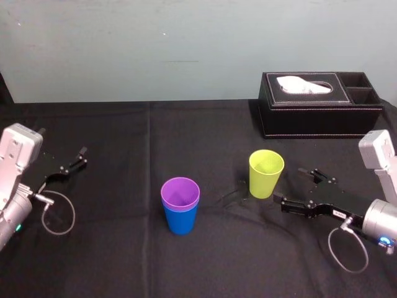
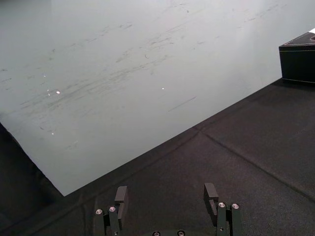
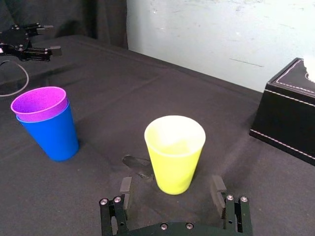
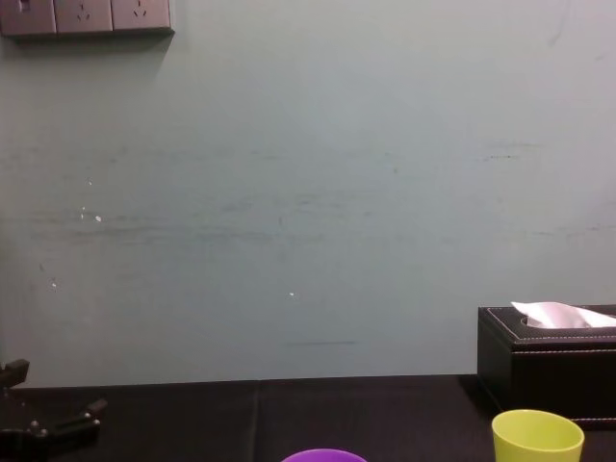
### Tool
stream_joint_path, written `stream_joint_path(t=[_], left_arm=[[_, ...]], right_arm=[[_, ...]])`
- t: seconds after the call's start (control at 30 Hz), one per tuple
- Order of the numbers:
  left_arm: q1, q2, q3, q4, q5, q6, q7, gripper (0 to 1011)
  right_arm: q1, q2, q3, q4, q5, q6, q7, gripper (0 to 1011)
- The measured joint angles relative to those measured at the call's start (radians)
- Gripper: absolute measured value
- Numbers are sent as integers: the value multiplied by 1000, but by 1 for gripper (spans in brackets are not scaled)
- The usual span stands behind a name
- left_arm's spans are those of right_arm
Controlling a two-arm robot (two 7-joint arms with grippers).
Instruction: Stack the three plastic cups sequentially using one hand.
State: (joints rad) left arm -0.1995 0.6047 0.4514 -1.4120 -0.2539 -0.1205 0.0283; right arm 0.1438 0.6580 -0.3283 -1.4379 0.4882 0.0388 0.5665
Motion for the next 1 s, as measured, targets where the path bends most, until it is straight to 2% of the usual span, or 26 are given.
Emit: stream_joint_path(t=[1.0], left_arm=[[0, 0, 0, 0, 0, 0, 0, 1010]], right_arm=[[108, -70, -60, 81, -43, 25, 9, 1000]])
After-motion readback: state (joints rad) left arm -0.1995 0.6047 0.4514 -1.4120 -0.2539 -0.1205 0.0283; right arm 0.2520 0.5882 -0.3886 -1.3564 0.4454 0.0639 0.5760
